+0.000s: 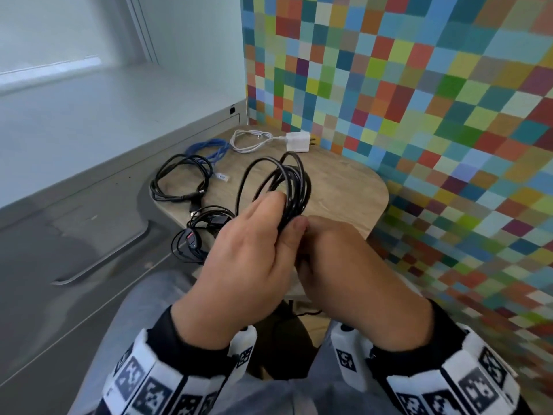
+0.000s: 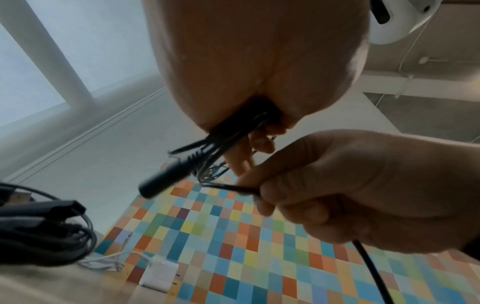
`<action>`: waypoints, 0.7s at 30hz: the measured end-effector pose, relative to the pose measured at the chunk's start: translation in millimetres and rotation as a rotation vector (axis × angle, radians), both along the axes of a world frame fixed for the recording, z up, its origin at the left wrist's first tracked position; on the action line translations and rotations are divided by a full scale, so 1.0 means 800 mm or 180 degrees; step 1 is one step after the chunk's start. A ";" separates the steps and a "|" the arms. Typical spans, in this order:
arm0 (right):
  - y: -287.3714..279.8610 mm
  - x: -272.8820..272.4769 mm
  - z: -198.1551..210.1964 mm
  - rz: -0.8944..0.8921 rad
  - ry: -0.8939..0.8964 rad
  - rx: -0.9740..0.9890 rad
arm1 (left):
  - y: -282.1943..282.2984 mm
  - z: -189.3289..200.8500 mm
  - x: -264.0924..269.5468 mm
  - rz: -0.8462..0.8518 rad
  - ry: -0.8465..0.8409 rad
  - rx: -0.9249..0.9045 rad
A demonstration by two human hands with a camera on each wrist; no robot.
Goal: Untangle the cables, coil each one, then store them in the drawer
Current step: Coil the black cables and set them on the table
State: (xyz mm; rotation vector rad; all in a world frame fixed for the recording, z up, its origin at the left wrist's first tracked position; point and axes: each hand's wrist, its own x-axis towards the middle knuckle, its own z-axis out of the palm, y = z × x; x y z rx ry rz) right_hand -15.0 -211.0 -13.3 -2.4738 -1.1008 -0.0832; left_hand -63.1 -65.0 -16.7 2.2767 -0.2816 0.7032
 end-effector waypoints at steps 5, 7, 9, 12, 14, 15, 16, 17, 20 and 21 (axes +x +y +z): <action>-0.009 -0.009 0.018 -0.0119 0.0407 0.1283 | 0.006 0.004 0.004 -0.0120 0.0088 -0.0179; -0.012 -0.014 0.027 -0.0078 0.0805 0.1453 | 0.008 0.006 0.005 -0.0218 0.0211 -0.0264; -0.016 -0.014 0.034 0.0006 0.0950 0.1373 | 0.010 0.009 0.004 -0.0295 0.0277 -0.0252; -0.024 -0.010 0.046 0.0091 0.0984 0.1215 | 0.017 0.009 0.003 -0.0317 0.0378 -0.0150; -0.033 -0.005 0.055 -0.0013 0.0948 0.1249 | 0.027 0.008 0.001 -0.0352 0.0629 -0.0143; -0.039 -0.001 0.059 -0.0067 0.0922 0.1288 | 0.033 0.008 0.000 -0.0375 0.0838 -0.0122; -0.045 0.002 0.064 -0.0111 0.0870 0.1327 | 0.039 0.008 0.000 -0.0445 0.1094 -0.0141; -0.050 0.006 0.068 -0.0152 0.0802 0.1376 | 0.044 0.009 -0.001 -0.0593 0.1397 -0.0348; -0.065 0.019 0.077 -0.0295 0.0652 0.1736 | 0.058 0.014 -0.006 -0.1227 0.2119 -0.2020; -0.069 0.024 0.077 -0.0358 0.0597 0.1913 | 0.063 0.016 -0.008 -0.1450 0.2175 -0.2542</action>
